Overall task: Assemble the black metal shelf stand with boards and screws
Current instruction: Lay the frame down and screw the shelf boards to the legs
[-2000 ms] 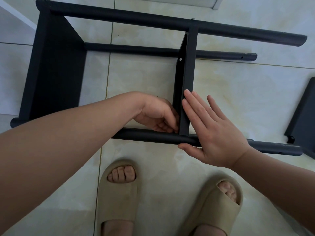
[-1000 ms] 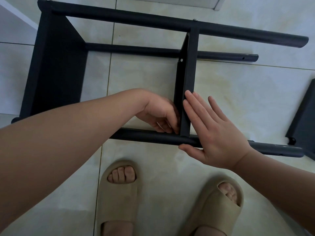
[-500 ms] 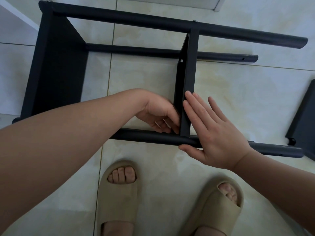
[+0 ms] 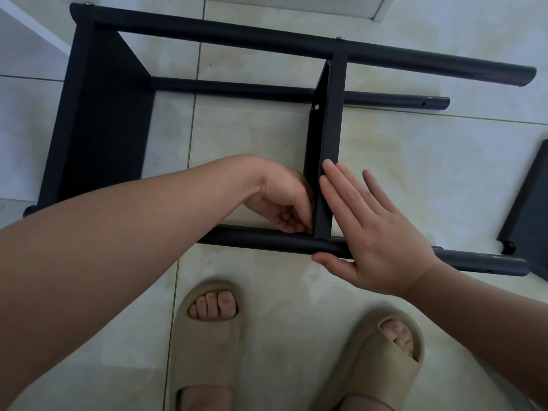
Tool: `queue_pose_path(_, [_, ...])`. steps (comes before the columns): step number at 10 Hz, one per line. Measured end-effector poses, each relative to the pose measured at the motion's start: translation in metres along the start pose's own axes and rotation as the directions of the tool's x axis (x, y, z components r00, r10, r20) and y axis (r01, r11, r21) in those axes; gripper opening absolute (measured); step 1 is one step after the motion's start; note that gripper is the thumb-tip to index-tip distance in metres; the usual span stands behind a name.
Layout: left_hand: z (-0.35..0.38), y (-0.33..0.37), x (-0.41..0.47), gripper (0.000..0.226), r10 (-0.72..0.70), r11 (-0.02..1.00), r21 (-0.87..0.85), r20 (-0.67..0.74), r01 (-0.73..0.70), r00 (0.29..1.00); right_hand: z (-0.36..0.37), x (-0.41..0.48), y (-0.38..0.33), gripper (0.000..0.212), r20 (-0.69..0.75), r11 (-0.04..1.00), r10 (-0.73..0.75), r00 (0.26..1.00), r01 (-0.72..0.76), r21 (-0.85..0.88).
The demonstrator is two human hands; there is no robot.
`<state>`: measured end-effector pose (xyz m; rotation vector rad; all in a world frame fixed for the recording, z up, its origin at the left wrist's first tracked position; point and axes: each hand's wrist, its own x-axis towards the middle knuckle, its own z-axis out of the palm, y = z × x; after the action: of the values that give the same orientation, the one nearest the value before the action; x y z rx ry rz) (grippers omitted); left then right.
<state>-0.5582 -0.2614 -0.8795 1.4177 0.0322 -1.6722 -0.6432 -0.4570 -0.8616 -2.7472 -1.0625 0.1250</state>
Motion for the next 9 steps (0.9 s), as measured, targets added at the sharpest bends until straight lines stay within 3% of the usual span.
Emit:
queue_pose_path(3, [-0.0015,-0.0019,-0.0008,0.012,-0.045,0.998,0.037,-0.001,0.045,0.999,0.0007,0.0001,0.0001,0.09,-0.008,1.0,-0.002,1.0,0.002,0.001])
queue_pose_path(7, [-0.0003,-0.0021,0.0006,0.016,0.029,0.999,-0.033,0.009,-0.029,1.0,0.0013,-0.0004,0.0003,0.09,-0.001,1.0,-0.005,1.0,0.005,0.002])
queue_pose_path(9, [-0.0014,-0.0017,0.0011,0.012,-0.033,0.999,0.017,0.022,0.033,0.999,0.0015,-0.0002,-0.0002,0.09,-0.005,1.0,-0.005,1.0,0.005,0.006])
